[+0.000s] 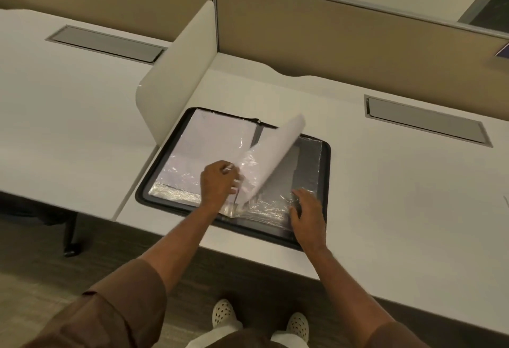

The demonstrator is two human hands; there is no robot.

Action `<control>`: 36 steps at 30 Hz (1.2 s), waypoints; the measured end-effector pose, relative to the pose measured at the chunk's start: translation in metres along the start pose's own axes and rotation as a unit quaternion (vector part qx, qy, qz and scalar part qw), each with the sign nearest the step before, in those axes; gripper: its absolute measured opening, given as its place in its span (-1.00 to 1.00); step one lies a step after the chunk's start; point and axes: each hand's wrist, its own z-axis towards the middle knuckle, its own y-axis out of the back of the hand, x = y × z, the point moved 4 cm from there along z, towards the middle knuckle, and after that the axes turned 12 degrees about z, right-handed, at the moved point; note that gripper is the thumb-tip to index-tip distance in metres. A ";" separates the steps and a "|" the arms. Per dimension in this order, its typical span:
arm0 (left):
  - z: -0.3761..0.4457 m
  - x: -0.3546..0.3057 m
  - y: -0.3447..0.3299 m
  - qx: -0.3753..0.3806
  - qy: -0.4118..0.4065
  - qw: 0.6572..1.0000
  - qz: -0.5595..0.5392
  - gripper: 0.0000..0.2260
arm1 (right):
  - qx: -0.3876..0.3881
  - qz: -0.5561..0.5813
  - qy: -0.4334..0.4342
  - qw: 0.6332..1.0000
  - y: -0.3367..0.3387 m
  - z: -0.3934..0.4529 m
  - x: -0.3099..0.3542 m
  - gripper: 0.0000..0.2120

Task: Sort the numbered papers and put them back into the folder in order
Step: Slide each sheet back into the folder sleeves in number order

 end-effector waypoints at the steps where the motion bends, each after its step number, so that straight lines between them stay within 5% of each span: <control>1: 0.004 0.003 0.014 -0.013 0.017 0.999 -0.027 -0.90 | 0.023 -0.036 0.007 0.999 -0.003 0.000 -0.001 -0.58; 11: 0.038 0.060 0.109 -0.105 0.129 0.977 -0.137 -0.89 | 0.127 -0.203 0.022 0.971 -0.019 0.009 0.000 -0.43; 18: 0.034 0.107 0.127 -0.138 0.173 0.972 -0.075 -0.85 | 0.131 -0.236 0.031 0.962 -0.022 0.021 0.006 -0.40; 21: 0.029 0.119 0.134 -0.159 0.166 0.970 0.083 -0.81 | 0.142 -0.236 0.022 0.961 -0.025 0.027 0.003 -0.39; 26: 0.018 0.111 0.132 -0.182 0.087 0.946 0.254 -0.76 | 0.150 -0.252 0.008 0.956 -0.027 0.031 -0.001 -0.38; 30: 0.013 0.087 0.115 -0.221 -0.099 0.894 0.378 -0.62 | 0.155 -0.254 0.001 0.955 -0.027 0.031 -0.002 -0.35; 36: 0.018 0.063 0.051 -0.114 -0.263 0.860 0.423 -0.46 | 0.123 -0.239 0.008 0.963 -0.013 0.035 0.005 -0.35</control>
